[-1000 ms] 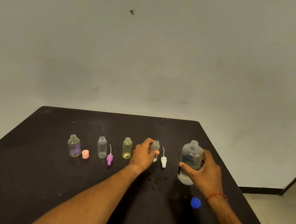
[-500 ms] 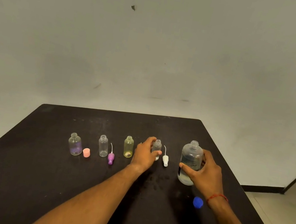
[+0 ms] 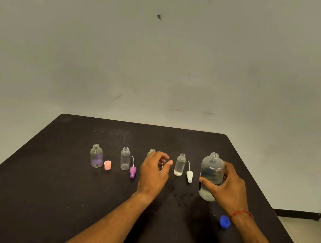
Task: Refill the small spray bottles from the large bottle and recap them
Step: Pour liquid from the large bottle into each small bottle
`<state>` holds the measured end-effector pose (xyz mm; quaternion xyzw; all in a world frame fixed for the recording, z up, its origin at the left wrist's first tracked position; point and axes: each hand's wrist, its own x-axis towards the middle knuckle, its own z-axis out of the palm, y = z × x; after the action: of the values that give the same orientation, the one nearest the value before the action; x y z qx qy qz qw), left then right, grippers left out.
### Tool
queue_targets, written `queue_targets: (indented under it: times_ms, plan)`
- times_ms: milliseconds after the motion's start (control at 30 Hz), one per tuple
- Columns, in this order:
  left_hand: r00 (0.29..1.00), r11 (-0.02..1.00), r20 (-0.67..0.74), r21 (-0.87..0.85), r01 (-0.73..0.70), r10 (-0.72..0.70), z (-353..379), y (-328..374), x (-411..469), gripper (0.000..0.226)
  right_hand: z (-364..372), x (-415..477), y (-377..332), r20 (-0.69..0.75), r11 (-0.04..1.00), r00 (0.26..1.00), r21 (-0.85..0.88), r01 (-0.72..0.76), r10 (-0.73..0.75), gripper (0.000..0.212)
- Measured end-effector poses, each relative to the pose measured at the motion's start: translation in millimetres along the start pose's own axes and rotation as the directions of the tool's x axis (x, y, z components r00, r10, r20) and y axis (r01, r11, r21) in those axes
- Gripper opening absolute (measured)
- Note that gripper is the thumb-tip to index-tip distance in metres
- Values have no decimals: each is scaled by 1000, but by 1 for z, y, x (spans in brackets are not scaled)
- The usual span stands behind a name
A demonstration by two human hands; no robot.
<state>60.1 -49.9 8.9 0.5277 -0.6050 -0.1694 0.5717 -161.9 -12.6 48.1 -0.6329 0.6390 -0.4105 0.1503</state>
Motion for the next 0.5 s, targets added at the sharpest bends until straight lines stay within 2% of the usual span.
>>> queue_targets:
  times_ms: [100,200,367,500]
  plan:
    - [993,998,-106,-14,60,-61,-13,-7,-1,15,3,-2,-8,17,1000,1000,3,11,-11,76]
    - [982,991,-141,30,132,-126,-21,-12,3,29,5,-5,-14,20,1000,999,11,29,-30,75]
    - [955,950,-70,103,293,-287,-23,-17,13,56,9,-8,-23,22,999,999,18,47,-48,73]
    - [936,924,3,160,346,-351,-17,-28,23,61,10,-8,-26,26,998,998,23,57,-57,73]
